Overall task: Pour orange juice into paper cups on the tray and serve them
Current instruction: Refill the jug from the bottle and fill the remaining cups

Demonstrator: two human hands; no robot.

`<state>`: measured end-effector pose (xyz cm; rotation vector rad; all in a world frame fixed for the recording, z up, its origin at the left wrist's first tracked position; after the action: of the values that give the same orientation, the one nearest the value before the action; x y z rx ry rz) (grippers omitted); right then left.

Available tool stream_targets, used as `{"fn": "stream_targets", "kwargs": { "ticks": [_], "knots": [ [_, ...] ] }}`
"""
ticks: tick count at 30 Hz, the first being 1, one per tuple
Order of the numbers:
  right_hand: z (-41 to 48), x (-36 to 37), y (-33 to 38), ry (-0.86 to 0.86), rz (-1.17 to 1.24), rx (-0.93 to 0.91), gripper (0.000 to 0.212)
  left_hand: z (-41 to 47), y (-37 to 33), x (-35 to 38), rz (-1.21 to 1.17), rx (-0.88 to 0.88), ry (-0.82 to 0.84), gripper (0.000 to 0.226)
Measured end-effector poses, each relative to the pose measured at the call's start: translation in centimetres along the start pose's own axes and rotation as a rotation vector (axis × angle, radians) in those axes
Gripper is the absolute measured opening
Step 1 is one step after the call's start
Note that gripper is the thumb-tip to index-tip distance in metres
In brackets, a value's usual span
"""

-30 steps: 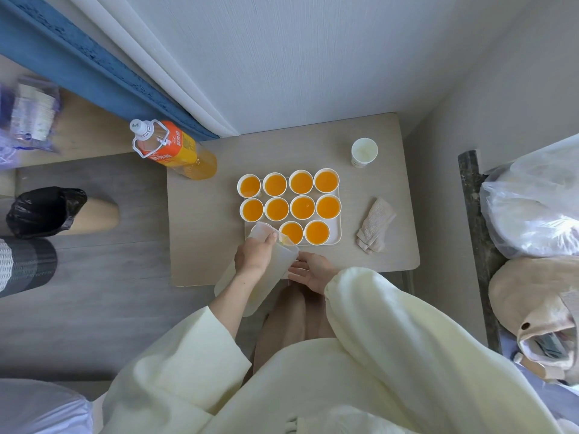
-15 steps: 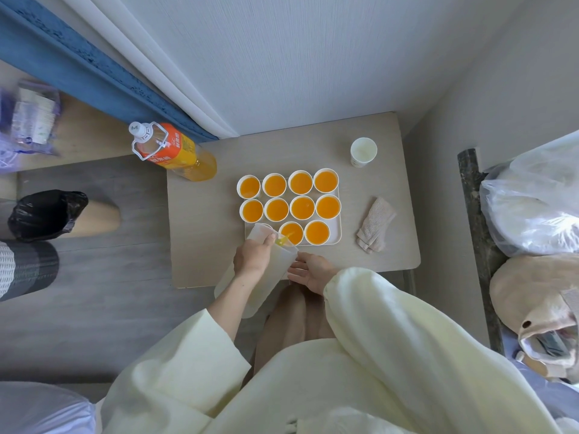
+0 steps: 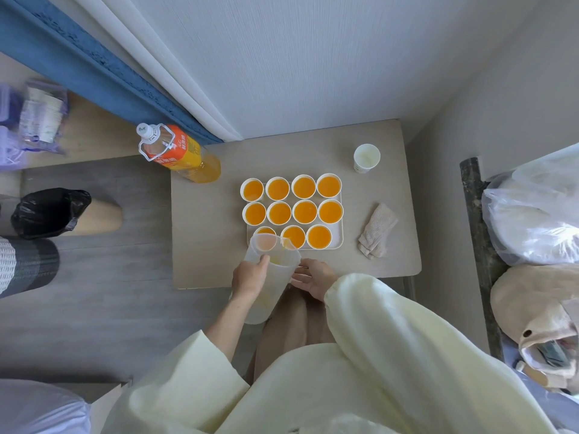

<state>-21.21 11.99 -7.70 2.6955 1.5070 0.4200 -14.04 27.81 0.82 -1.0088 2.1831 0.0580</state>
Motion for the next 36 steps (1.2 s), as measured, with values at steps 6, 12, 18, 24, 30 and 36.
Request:
{"fn": "stream_targets", "kwargs": {
  "ticks": [6,12,18,24,30,36],
  "knots": [
    [-0.9,-1.0,1.5,-0.004,-0.061,-0.032,0.018,-0.4,0.1,0.4,-0.064,-0.008,0.055,0.048],
    [-2.3,-2.5,6.0,-0.051,-0.024,-0.121,0.034,-1.0,-5.2,-0.1,-0.104,0.077,0.076,0.048],
    [-3.1,-4.0,11.1,-0.065,0.063,-0.183,0.039,-1.7,-12.4,0.2,-0.06,0.18,0.063,0.052],
    [-2.7,-4.8,13.9,-0.016,0.133,-0.173,0.033,-1.0,-17.0,1.2,0.002,0.201,0.071,0.054],
    [-1.8,-5.5,15.1,0.008,0.17,-0.143,0.034,0.6,-19.7,2.1,0.13,0.172,0.068,0.07],
    [-1.0,-5.9,16.1,0.035,0.168,-0.123,0.032,1.7,-21.5,3.1,0.189,0.159,0.075,0.057]
  ]
}}
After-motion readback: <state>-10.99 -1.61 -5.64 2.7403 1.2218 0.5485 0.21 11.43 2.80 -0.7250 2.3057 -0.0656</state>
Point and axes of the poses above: each hand's wrist, its own z-axis towards the middle knuckle, its own x-axis out of the palm, y = z × x, the point moved 10 cm from there along z, towards the middle knuckle, and after that the axes turned 1 degree about -x, right-handed, at the moved point
